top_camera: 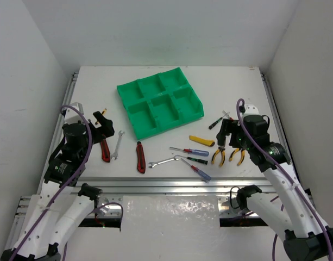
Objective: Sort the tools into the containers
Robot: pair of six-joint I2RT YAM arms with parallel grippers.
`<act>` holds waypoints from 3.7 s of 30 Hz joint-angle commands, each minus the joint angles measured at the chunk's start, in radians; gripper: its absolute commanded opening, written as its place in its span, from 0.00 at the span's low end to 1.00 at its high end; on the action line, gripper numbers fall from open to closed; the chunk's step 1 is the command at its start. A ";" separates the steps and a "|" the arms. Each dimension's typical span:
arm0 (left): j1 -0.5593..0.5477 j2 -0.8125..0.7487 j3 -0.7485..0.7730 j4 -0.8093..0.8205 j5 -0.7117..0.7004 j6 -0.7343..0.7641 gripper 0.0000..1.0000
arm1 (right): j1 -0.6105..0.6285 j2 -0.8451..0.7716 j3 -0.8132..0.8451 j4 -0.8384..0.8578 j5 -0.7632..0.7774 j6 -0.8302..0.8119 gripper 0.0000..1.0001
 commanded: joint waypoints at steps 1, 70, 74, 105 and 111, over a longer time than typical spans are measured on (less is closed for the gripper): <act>-0.007 -0.001 0.020 0.023 -0.009 0.002 1.00 | -0.003 0.005 0.044 0.015 0.009 -0.002 0.99; -0.005 0.013 0.017 0.034 0.014 0.013 1.00 | 0.587 1.112 0.770 0.240 -0.180 -0.282 0.00; -0.007 0.024 0.017 0.034 0.020 0.014 0.99 | 0.537 1.308 1.084 0.168 -0.180 -0.327 0.00; -0.005 0.044 0.015 0.046 0.061 0.028 0.99 | 0.422 0.830 0.285 0.176 -0.011 -0.433 0.68; -0.005 0.038 0.012 0.045 0.055 0.027 0.99 | 0.420 0.890 0.280 0.110 -0.011 -0.459 0.60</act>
